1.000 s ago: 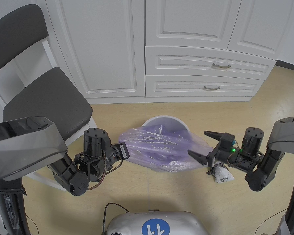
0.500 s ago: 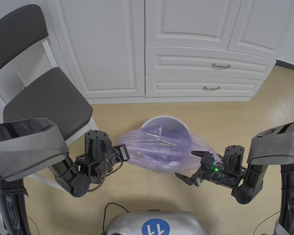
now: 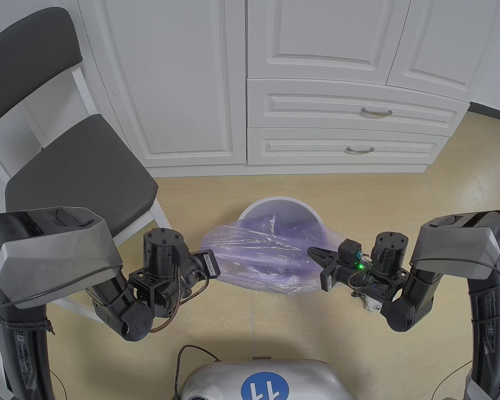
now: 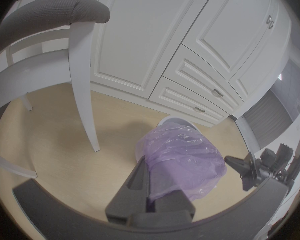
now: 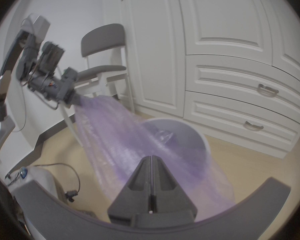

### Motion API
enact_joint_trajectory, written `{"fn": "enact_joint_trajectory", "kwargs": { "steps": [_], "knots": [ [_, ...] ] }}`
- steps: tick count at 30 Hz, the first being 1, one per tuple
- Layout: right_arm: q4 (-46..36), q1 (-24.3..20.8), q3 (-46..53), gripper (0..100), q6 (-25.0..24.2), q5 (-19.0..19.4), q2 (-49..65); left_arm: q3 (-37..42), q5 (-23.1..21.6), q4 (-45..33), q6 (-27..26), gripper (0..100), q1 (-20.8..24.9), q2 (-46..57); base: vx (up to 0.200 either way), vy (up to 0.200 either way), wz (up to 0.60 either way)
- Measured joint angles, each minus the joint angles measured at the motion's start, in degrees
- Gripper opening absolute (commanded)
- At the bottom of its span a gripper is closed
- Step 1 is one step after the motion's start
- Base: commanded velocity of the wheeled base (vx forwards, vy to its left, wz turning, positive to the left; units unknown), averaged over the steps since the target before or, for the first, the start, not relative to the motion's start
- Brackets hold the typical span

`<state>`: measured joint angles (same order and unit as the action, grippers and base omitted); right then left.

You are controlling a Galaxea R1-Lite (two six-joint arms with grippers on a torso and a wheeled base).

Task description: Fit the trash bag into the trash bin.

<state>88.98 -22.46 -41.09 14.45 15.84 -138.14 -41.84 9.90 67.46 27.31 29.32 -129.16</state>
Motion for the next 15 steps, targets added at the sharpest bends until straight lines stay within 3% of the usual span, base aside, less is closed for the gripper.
{"fn": "enact_joint_trajectory", "kwargs": {
  "steps": [4, 5, 8, 15],
  "knots": [
    [0.0, 0.27, -3.55, 0, -5.83, -1.3, -0.91, 2.04, -0.84, 3.04, -0.32, 0, 0.12, -0.56, 0.0, 0.0, 0.0],
    [0.0, 0.35, -4.27, 0, -7.36, -1.58, -1.16, 2.47, -1.08, 3.45, -0.35, 100, 0.26, -0.66, 0.0, 0.0, 0.0],
    [-0.02, 0.38, -5.1, 0, -10.2, -2.1, -1.39, 3.39, -1.58, 4.11, -0.49, 100, 0.66, -0.78, 0.0, 0.0, 0.0],
    [0.0, 0.41, 0.8, 0, -10.31, -0.68, 2.61, 3.95, -1.74, 5.45, -0.65, 100, 1.22, -0.8, 0.0, 0.0, 0.0]
  ]
}}
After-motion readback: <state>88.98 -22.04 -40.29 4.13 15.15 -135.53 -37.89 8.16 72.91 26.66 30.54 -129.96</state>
